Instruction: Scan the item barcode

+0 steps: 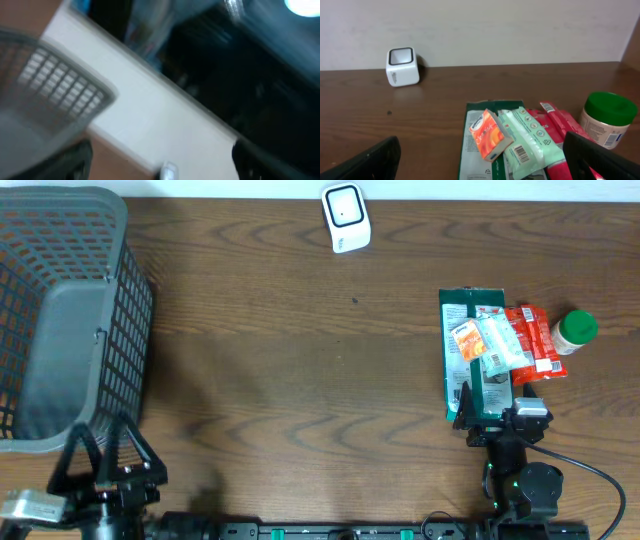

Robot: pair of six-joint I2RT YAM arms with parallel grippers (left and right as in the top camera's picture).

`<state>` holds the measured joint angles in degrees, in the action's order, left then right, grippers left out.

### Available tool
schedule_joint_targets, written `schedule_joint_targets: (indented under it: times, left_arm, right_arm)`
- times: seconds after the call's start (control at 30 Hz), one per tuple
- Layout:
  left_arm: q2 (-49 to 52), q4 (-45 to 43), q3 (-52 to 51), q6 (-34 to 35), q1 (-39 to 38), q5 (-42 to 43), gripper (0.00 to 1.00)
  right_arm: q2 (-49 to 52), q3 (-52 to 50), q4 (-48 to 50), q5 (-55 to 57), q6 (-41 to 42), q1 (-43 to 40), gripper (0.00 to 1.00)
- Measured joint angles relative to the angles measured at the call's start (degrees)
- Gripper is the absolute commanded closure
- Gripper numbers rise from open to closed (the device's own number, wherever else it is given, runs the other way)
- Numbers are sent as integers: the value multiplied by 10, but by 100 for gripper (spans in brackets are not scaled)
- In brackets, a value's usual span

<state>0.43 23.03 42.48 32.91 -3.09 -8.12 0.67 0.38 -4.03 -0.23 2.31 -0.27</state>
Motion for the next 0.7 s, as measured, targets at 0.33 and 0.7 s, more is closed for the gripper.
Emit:
schedule_joint_targets:
  times: [0.33, 0.7]
  left_arm:
    - [1, -417, -237, 1, 0, 3, 11]
    - [2, -566, -399, 1, 0, 3, 10]
  right_arm:
    - [0, 0, 0, 0, 0, 0, 1]
    - [0, 0, 0, 0, 0, 0, 1]
